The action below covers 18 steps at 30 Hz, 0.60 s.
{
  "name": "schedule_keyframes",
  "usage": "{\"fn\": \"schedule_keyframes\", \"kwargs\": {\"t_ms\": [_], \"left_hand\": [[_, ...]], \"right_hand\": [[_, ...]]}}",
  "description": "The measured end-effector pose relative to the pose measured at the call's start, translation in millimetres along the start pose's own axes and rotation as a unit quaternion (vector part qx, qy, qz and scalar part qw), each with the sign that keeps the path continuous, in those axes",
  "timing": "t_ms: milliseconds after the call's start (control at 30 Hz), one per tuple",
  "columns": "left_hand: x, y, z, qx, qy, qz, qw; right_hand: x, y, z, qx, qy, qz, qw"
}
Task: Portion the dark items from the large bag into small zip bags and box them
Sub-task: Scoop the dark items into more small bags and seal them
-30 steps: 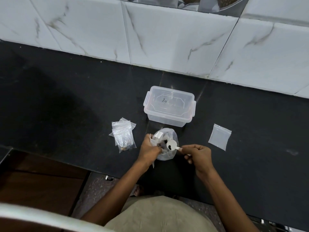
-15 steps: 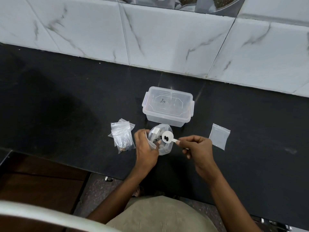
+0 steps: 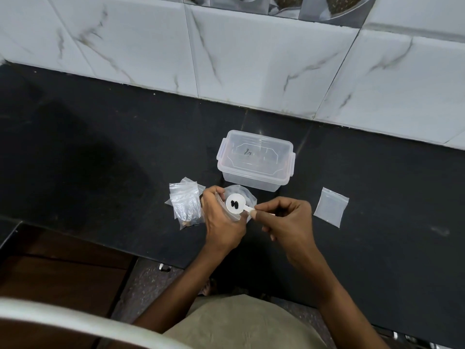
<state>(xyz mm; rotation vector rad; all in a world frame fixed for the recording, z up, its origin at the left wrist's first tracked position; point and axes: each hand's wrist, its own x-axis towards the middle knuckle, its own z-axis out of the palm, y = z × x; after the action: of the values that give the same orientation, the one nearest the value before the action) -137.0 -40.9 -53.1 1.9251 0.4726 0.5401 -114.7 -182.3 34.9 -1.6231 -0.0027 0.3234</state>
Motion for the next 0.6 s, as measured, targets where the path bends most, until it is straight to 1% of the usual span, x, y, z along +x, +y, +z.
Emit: {"fn": "schedule_keyframes", "kwargs": {"t_ms": [133,233,333,467,600], "left_hand": [[4,-2,3,0.001,-0.025,0.003,1.000],[6,0,4,-0.004,-0.035,0.013,0.999],[6,2,4,-0.009,-0.035,0.030,0.999],[8,3,4,-0.006,-0.032,0.035,0.999],[8,8,4,-0.002,-0.028,0.037,0.999]], "right_hand": [[0,-2,-2,-0.016,0.003,-0.027,1.000],[1,-2,-2,-0.041,0.024,-0.040,0.998],[2,-1,-3,-0.051,0.054,-0.038,0.997],[3,-1,-7,-0.060,0.058,-0.050,0.995],[2,-1,-6,-0.108,0.051,-0.115,0.986]]}}
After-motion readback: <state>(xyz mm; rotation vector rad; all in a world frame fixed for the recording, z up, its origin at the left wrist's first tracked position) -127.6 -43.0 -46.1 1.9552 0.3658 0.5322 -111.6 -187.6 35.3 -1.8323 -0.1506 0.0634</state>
